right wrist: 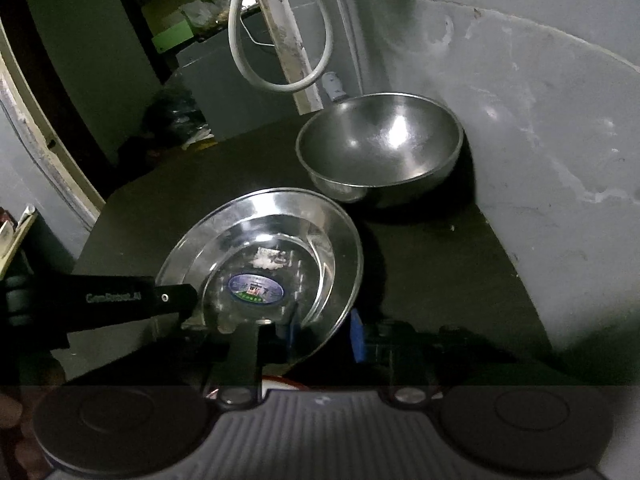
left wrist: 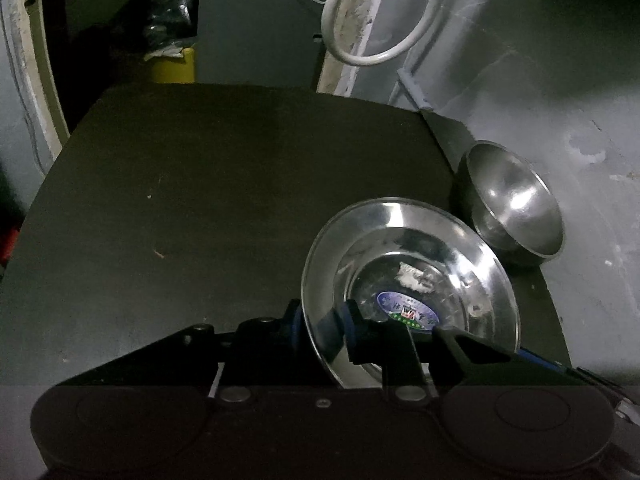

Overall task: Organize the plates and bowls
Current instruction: 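Grip the rim of the logo steel plate with both tools, then lift the logo plate with both tools and carry it toward the large plate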

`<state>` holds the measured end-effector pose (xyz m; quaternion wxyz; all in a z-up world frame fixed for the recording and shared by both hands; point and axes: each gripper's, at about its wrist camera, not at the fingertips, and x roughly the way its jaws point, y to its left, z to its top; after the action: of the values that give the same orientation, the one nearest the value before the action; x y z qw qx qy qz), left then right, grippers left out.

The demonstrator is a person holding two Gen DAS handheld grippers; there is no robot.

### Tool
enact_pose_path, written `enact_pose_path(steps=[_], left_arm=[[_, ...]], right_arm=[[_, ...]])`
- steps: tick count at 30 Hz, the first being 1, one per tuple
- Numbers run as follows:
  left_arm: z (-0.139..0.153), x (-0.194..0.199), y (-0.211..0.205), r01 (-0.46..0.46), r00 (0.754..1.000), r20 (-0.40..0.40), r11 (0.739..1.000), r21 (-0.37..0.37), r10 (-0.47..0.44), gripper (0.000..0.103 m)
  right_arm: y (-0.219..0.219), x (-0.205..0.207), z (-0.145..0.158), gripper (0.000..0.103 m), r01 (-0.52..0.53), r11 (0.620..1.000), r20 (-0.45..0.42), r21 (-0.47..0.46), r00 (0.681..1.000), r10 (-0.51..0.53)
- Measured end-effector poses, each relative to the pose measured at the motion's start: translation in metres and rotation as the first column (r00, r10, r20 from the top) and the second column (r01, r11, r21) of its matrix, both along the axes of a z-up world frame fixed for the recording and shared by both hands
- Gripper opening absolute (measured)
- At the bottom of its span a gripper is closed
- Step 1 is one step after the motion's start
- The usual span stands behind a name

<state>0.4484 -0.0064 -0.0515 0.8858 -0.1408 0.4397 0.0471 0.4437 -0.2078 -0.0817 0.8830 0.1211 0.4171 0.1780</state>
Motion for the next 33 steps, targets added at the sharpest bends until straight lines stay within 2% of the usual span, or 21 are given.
enact_pose_path(steps=[9,14,21,28,33], left_arm=[[0.035,-0.024,0.012,-0.002,0.995,0.095,0.999,0.039,-0.002,0.021],[0.063,-0.044,0.018,0.01,0.982,0.186,0.998,0.06,-0.021,0.021],[0.109,-0.091,0.026,0.032,0.939,0.34,0.997,0.071,-0.055,0.021],[0.146,-0.152,0.038,0.068,0.888,0.45,0.995,0.076,-0.095,0.021],[0.164,-0.194,0.051,0.096,0.858,0.5,0.992,0.077,-0.122,0.021]], right_arm=[[0.005,-0.014,0.028,0.029,-0.028,0.998,0.117,0.053,0.993,0.021],[0.007,-0.031,0.055,0.029,-0.022,0.997,0.192,0.08,0.981,0.007],[0.015,-0.073,0.106,0.029,0.0,0.997,0.323,0.078,0.946,-0.025],[0.028,-0.133,0.152,0.028,0.065,0.996,0.418,0.066,0.904,-0.087],[0.038,-0.18,0.176,0.028,0.094,0.994,0.468,0.059,0.877,-0.111]])
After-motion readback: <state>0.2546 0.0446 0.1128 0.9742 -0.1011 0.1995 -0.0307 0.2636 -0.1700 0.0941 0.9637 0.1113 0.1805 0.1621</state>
